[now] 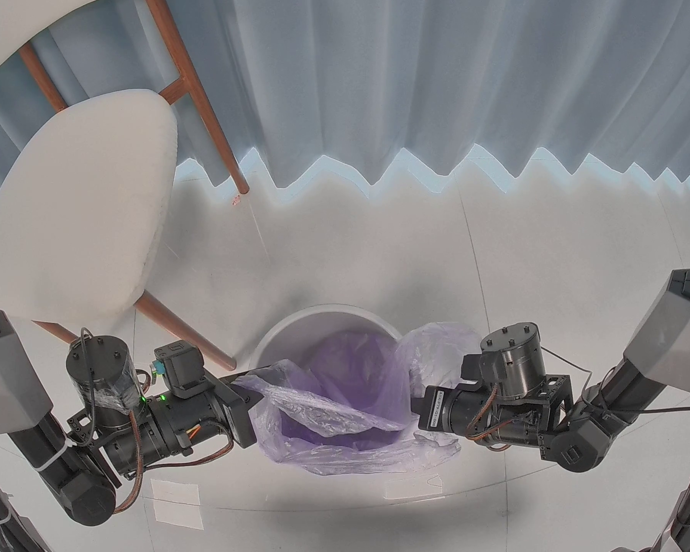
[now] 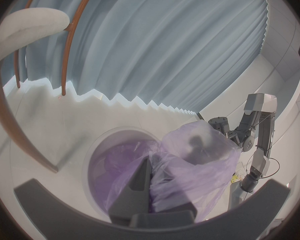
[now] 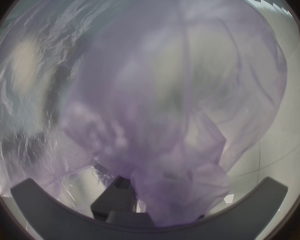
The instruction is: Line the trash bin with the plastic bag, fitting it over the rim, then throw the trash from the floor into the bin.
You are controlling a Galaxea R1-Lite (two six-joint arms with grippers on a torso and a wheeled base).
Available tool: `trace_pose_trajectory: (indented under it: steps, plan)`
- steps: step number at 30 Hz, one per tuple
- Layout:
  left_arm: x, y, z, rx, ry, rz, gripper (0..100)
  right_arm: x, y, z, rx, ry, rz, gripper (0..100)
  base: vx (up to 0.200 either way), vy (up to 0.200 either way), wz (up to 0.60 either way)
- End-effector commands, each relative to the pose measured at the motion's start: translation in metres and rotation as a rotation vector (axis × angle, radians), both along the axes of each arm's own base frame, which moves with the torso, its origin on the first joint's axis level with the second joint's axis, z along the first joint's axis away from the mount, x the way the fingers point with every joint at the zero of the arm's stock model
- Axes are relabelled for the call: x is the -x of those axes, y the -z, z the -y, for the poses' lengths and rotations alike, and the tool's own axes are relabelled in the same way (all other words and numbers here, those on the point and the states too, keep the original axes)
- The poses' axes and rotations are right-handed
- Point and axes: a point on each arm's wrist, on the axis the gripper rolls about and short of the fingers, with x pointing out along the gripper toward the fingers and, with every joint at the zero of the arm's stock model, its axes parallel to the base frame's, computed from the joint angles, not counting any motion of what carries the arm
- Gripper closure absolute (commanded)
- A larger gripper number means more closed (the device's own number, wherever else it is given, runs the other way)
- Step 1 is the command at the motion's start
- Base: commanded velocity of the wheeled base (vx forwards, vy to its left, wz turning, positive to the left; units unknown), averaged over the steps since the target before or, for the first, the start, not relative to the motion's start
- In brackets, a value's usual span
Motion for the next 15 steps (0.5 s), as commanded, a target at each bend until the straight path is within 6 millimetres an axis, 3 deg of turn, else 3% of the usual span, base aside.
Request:
trace_pose_trajectory:
  steps: [1,7,11,15]
  plan:
    - [0.004,0.004,-0.001,-0.012,0.004,-0.022,100,0.009,0.002,0.003,0.014,-0.015,-0.012,100,-0.200,0.000,0.00]
    - [0.009,0.008,-0.002,-0.022,0.010,-0.041,100,0.023,0.014,0.007,0.040,-0.031,-0.046,100,-0.200,0.000,0.00]
    - [0.022,0.016,-0.001,-0.050,0.022,-0.091,100,0.032,0.020,0.010,0.035,-0.032,-0.022,100,-0.200,0.000,0.00]
    - [0.027,0.022,-0.004,-0.066,0.026,-0.128,100,0.037,0.021,0.006,0.038,-0.032,0.004,100,0.000,0.000,0.00]
